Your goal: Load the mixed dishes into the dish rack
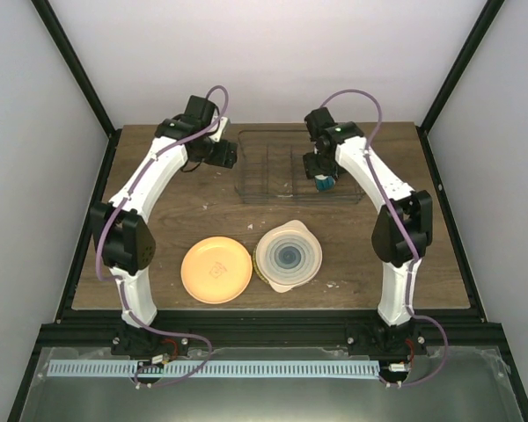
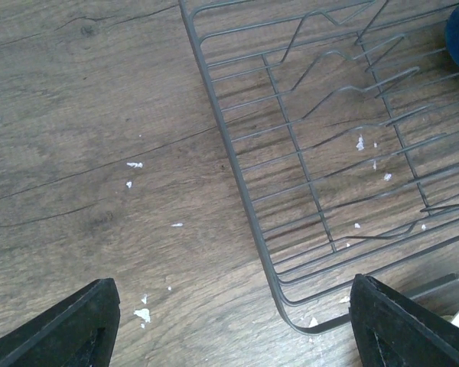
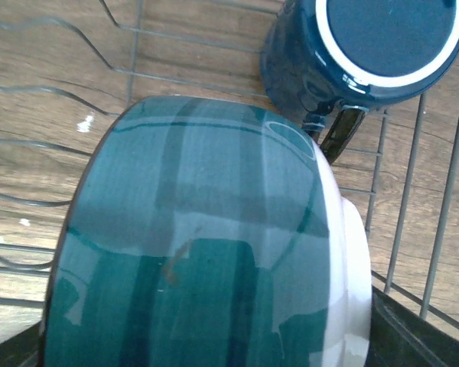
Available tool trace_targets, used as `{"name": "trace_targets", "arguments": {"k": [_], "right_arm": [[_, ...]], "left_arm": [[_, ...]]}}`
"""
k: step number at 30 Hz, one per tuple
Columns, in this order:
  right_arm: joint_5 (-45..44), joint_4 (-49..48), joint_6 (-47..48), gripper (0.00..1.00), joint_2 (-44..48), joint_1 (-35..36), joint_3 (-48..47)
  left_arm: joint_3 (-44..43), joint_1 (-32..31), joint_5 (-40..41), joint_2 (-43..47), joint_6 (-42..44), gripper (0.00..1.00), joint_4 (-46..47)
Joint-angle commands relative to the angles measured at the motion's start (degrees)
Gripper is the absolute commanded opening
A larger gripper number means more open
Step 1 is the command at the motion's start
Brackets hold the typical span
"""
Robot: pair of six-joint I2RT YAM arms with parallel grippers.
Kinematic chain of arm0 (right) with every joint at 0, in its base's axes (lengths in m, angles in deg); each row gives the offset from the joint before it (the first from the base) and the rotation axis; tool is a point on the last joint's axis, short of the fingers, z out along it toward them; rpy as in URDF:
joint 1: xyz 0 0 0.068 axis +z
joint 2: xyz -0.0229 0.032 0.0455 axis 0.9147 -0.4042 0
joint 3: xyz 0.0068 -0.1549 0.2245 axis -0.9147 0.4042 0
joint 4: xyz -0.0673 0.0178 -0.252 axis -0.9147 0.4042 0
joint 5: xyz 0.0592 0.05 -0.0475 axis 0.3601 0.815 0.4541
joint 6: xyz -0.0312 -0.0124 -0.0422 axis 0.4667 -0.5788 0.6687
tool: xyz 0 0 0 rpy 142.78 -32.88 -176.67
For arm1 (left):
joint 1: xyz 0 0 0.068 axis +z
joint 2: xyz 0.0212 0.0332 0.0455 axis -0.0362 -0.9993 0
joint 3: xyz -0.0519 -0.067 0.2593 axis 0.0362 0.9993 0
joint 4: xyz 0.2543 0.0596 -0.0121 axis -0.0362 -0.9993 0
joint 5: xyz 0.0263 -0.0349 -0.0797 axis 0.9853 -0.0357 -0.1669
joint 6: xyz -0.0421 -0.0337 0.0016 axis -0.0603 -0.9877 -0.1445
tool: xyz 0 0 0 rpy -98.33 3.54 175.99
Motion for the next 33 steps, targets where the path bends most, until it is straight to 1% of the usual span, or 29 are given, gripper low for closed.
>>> {"name": "trace_targets", "arguments": {"k": [1,6,11,18,20,25,33], "right_arm": [[-11.1,0.3,0.5,0.35,-1.1,2.5,-3.1],[-18.4,-1.1,1.1,0.35,-3.4,4.1,-3.1],[-24.7,-0.5,1.8,0.35,-6.6,5.3,-3.0],[-25.7,-1.5,2.4,0.36,-9.0,5.5,-1.3],[-26.5,-1.6,2.7,0.37,-9.8,5.5,-1.5],[-29.2,-1.3,3.2,0.38,-12.0,5.5,-1.8],[-29.9,-1.7,3.7,0.45,-14.2,5.5,-2.1]], "left_arm": [[1.2,0.5,-1.0,2.6,0.1,0.84,1.3],[2.2,0.6,-1.5,3.0,0.2,0.84,2.0],[3.2,1.1,-2.2,3.4,0.2,0.84,2.6],[3.2,1.8,-3.0,3.5,0.1,0.84,3.2],[4.9,1.9,-3.4,3.4,0.0,0.84,3.5],[5.0,2.1,-3.7,3.0,0.0,0.84,3.7],[4.5,2.4,-4.1,2.4,-0.1,0.85,3.5]]}}
